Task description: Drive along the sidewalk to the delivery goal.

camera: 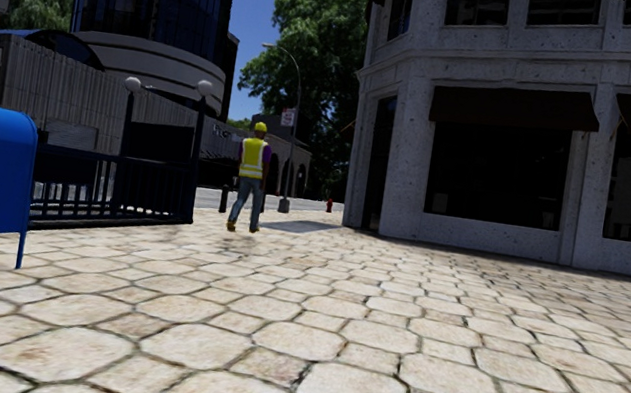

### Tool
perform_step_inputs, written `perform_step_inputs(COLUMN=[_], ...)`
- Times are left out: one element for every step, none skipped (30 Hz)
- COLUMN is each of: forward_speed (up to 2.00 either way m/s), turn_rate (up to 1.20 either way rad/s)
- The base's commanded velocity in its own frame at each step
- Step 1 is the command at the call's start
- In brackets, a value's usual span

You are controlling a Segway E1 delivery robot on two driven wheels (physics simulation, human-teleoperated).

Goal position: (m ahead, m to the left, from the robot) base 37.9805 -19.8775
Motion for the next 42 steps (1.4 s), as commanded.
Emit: perform_step_inputs(forward_speed=[2.0,2.0,2.0,2.0,2.0,2.0,2.0,2.0,2.0,2.0,2.0,2.0,2.0,2.0,2.0,2.0,2.0,2.0,2.0,2.0,2.0,2.0,2.0,2.0,2.0,2.0,2.0,2.0,2.0,2.0,2.0,2.0,2.0,2.0,2.0,2.0,2.0,2.0,2.0,2.0,2.0,2.0], turn_rate=[0.43,0.22,0.0,0.0,0.0,0.0,0.0,0.0,0.0,0.0,0.0,0.0,0.0,0.0,0.0,0.0,0.0,0.0,0.0,0.0,0.0,0.0,0.0,0.0,0.0,0.0,0.0,0.0,0.0,0.0,0.0,0.0,0.0,0.0,0.0,0.0,0.0,0.0,0.0,0.0,0.0,0.0])
